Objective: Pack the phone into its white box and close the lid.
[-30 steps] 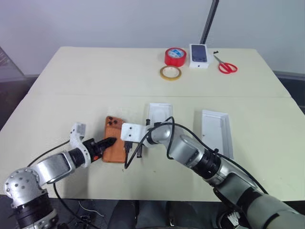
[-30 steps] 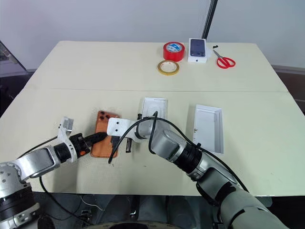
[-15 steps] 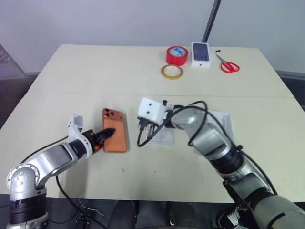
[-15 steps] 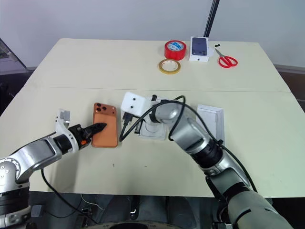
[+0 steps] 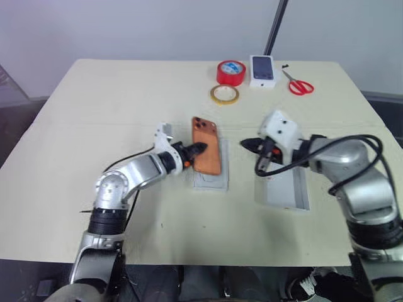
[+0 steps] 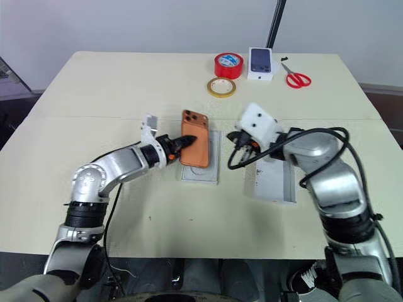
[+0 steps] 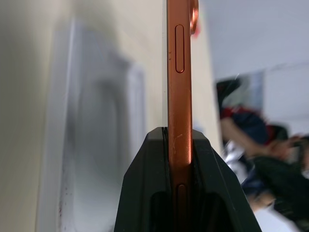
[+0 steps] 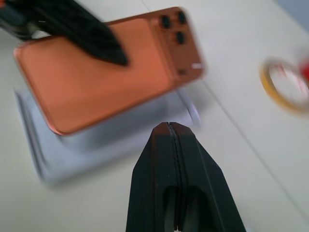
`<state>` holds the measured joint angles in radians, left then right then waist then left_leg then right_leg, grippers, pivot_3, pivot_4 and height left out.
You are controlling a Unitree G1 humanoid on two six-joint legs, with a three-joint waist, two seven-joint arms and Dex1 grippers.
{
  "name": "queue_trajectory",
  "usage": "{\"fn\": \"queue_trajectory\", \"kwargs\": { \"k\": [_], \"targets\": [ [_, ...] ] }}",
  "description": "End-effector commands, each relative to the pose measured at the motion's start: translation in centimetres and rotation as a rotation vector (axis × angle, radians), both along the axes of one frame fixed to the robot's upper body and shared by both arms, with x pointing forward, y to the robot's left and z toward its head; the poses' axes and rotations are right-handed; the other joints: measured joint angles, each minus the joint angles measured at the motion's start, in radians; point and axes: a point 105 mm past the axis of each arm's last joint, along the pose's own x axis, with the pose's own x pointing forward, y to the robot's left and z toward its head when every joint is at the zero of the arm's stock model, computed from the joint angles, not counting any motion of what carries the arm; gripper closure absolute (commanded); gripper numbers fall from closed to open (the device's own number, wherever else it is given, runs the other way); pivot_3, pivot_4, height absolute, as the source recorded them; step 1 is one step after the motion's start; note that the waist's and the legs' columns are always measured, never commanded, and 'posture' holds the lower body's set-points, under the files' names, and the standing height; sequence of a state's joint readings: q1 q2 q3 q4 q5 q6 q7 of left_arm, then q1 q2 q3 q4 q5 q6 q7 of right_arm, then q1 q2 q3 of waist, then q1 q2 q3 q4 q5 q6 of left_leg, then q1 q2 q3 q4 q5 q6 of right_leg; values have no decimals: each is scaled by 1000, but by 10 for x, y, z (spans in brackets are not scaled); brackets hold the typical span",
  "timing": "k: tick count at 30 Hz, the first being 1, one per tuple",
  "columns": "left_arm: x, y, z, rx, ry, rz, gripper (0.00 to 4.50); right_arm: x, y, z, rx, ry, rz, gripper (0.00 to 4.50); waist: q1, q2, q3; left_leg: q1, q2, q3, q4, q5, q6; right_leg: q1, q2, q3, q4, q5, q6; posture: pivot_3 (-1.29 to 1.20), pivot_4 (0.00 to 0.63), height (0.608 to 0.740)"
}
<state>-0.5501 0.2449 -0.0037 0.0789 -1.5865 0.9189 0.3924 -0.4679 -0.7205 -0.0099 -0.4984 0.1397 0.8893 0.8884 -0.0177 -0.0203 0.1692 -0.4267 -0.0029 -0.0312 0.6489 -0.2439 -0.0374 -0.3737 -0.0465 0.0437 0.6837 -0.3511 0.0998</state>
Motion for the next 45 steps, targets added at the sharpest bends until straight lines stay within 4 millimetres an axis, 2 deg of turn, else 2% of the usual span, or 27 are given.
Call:
{"fn": "queue_trajectory", "kwargs": {
  "k": [1, 4, 8, 14, 17, 18, 24, 28, 30, 33, 36, 40, 41, 45],
  "targets": [
    [4, -7, 15, -7, -67, -30, 4449, -6, -12, 13, 11, -49, -33, 4500, 1, 0, 0, 0, 0, 0, 0, 0, 0, 0, 0, 0, 0, 0, 0, 0, 150, 709],
    [3, -11, 12, -2, -60, -49, 4449, -8, -22, 9, 10, -37, -73, 4500, 7, 0, 0, 0, 0, 0, 1, 0, 0, 1, 0, 0, 0, 0, 0, 0, 150, 709],
    [1, -14, 9, 1, -54, -70, 4449, -8, -25, 3, 18, -22, -91, 4500, 8, 0, 0, 0, -1, 0, 1, 0, 0, 1, -1, 0, 0, 0, 0, 0, 150, 709],
    [-1, -14, 10, -1, -57, -81, 1640, -7, -25, -4, 22, -4, -87, 4500, 7, 0, 0, 0, -1, 0, 1, 0, -1, 1, -1, 0, 0, 0, 0, 0, 150, 709],
    [-3, -8, 16, 0, -74, -79, 180, -7, -20, -4, 44, -1, -67, 4500, 7, 0, 0, 0, -1, 0, 1, 1, -2, 1, -1, 0, 0, 0, 0, 0, 150, 709],
    [-4, -3, 18, 12, -87, -74, 34, -8, -19, -3, 52, 0, -58, 4500, 6, 0, 0, 0, -1, 0, 1, 1, -2, 1, -1, 0, 0, 0, 0, 0, 150, 709],
    [-14, 40, 33, 185, -210, -77, 34, -13, -14, -4, 94, 19, -9, 4500, 2, 0, 1, 1, 0, 0, 0, 2, -3, 1, 0, 0, 0, 0, 0, 0, 150, 709],
    [-19, 64, 48, 269, -298, -72, 34, -11, -13, -11, 82, 20, -2, 4500, 12, 0, 1, 0, -1, -1, 1, 2, -3, 2, -2, 0, 0, 0, 0, 0, 150, 709],
    [-17, 76, 48, 337, -324, -49, 34, -9, -12, -13, 74, 23, -3, 4500, 12, -1, 1, 0, -1, -1, 1, 1, -2, 2, -2, 0, 0, 0, 0, 0, 150, 709],
    [-11, 96, 39, 529, -380, 1, 791, -1, -9, -21, 36, 48, -25, 4500, 7, 0, 1, 0, -1, -1, 0, 1, -3, 2, -2, 0, 0, 0, 0, 0, 150, 709],
    [-7, 99, 27, 690, -447, -18, 2266, 10, -9, -34, -7, 88, -90, 4500, 5, 0, 2, 1, -1, -1, -1, 3, -5, 1, -1, 0, 0, 0, 0, 0, 150, 709],
    [1, 80, 9, 786, -503, -85, 4215, 22, 6, -44, -59, 84, -108, 4500, 9, 0, 2, 0, -1, 0, -1, 2, -4, 1, -1, 0, -1, 0, 0, 0, 150, 709],
    [4, 75, 5, 805, -510, -99, 4397, 23, 10, -45, -66, 83, -105, 4500, 10, 0, 2, 0, -1, 0, -1, 2, -3, 1, -2, 0, -1, 0, 0, 0, 150, 709],
    [13, 47, -14, 862, -528, -190, 4397, 33, 29, -54, -134, 41, -98, 4500, 9, 0, 2, -1, -1, -1, 0, 1, -1, 1, -1, 0, -1, 0, 0, 0, 150, 709]
  ]
}}
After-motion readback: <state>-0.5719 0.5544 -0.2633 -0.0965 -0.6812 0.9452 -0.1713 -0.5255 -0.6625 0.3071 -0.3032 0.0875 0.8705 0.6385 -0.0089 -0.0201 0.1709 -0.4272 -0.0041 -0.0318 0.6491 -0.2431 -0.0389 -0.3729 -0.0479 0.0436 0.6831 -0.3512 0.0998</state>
